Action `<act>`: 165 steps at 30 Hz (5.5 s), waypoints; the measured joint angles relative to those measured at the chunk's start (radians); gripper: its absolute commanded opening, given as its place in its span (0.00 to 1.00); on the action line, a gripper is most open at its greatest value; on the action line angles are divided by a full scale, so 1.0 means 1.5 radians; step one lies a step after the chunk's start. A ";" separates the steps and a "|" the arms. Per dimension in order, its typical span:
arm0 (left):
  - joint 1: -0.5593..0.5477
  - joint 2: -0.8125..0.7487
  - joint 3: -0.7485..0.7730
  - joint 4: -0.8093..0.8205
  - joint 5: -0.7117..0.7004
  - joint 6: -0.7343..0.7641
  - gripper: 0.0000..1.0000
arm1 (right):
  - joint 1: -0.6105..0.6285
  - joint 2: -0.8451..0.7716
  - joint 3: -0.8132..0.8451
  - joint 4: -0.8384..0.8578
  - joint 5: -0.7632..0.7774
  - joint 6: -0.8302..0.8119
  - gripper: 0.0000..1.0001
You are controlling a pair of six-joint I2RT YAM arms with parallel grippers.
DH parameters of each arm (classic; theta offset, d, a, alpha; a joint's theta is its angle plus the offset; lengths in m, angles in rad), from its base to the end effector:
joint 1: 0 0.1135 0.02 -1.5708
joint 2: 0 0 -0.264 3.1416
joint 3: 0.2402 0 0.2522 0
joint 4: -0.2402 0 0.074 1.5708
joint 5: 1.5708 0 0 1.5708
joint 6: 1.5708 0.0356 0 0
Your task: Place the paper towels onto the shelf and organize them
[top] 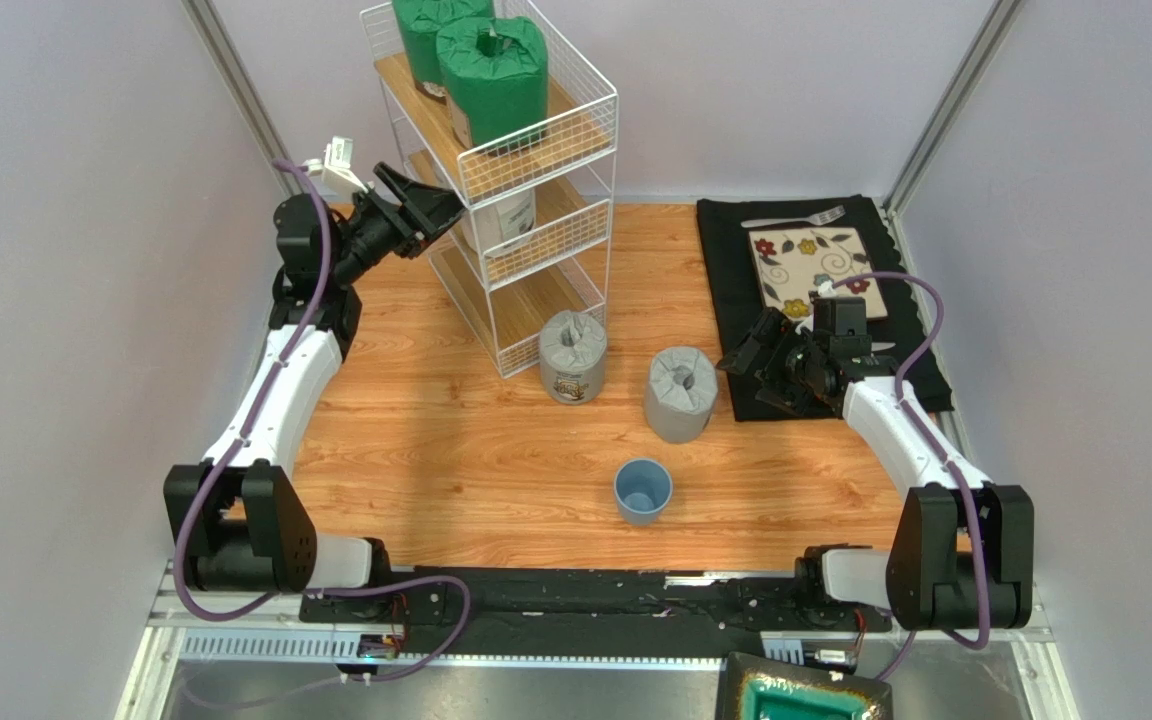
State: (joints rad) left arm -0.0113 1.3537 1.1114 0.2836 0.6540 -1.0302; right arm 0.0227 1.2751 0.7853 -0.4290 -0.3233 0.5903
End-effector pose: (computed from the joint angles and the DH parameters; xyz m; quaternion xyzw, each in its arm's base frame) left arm 0.3172 -0.0252 0.3750 -0.1174 0.6854 -0.5329 0.4821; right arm 0.2525 0.0170 0.2181 0.2123 0.9120 0.2407 0.2553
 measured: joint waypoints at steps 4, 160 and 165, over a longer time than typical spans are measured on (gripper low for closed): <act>0.000 0.005 0.000 0.005 0.000 -0.003 0.77 | 0.000 0.001 0.000 0.000 0.000 0.000 0.89; -0.481 -0.089 -0.440 0.079 -0.622 0.049 0.86 | -0.007 0.010 -0.001 -0.005 0.001 -0.010 0.88; -0.481 -0.061 -0.440 0.105 -0.625 0.046 0.87 | -0.007 0.010 -0.001 -0.005 0.000 -0.010 0.88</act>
State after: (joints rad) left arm -0.7330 1.2621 0.4519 0.4412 -0.2832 -0.9615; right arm 0.0116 1.2900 0.7841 -0.4362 -0.3229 0.5758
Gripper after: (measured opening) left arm 0.859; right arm 0.883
